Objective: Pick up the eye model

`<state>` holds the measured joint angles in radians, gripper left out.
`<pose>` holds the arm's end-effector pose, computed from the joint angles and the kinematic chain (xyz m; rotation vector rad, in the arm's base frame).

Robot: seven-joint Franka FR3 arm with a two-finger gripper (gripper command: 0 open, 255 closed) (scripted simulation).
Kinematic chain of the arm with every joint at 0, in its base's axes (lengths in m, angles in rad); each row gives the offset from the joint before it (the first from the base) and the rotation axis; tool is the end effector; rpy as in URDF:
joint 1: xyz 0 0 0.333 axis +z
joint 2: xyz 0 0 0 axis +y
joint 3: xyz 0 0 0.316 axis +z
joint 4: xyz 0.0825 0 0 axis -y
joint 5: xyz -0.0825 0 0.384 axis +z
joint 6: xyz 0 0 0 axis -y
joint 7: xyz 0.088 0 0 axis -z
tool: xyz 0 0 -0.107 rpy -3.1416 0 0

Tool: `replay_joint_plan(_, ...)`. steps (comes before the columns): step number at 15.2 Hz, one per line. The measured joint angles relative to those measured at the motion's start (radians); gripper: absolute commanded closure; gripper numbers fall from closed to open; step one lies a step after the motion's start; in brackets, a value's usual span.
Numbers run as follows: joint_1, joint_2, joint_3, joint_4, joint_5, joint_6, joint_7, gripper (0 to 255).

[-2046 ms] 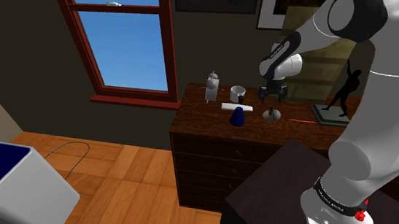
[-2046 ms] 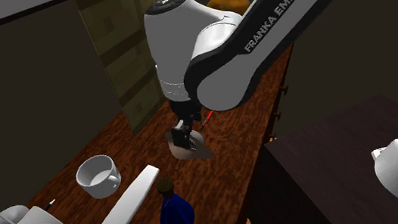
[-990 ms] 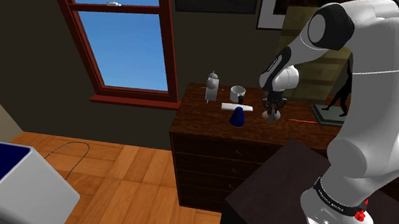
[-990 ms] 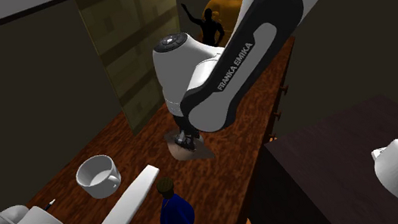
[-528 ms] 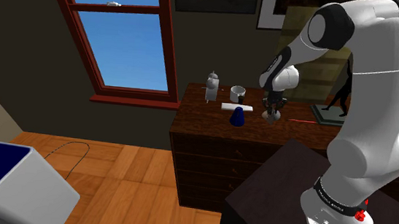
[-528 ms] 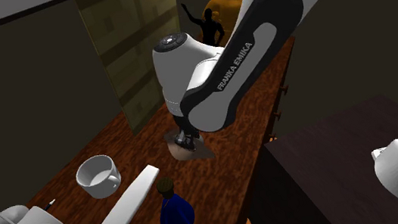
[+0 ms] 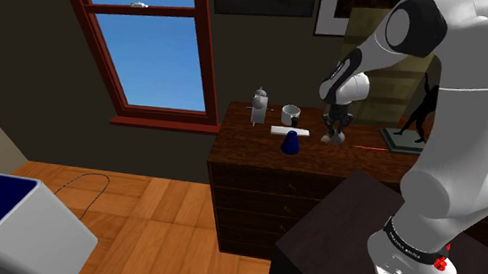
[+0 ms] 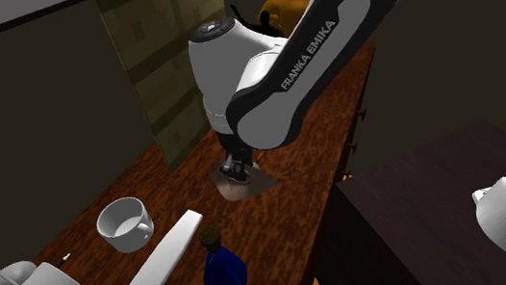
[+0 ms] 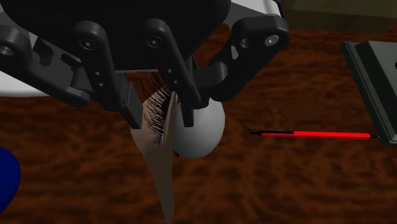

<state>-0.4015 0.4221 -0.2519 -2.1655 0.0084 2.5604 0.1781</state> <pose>0.4467 -0.3439 0.2023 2.7977 -1.2127 -0.0558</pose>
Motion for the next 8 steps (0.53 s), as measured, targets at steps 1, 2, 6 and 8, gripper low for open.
replay_joint_plan(1,0.001,-0.012,-0.003,0.000,-0.003,-0.011,0.000,255)
replay_joint_plan(2,0.003,-0.024,-0.005,-0.001,-0.006,-0.022,0.002,255)
replay_joint_plan(6,0.013,-0.069,-0.013,-0.003,-0.020,-0.065,0.010,255)
replay_joint_plan(8,0.013,-0.084,-0.016,-0.001,-0.024,-0.081,0.010,255)
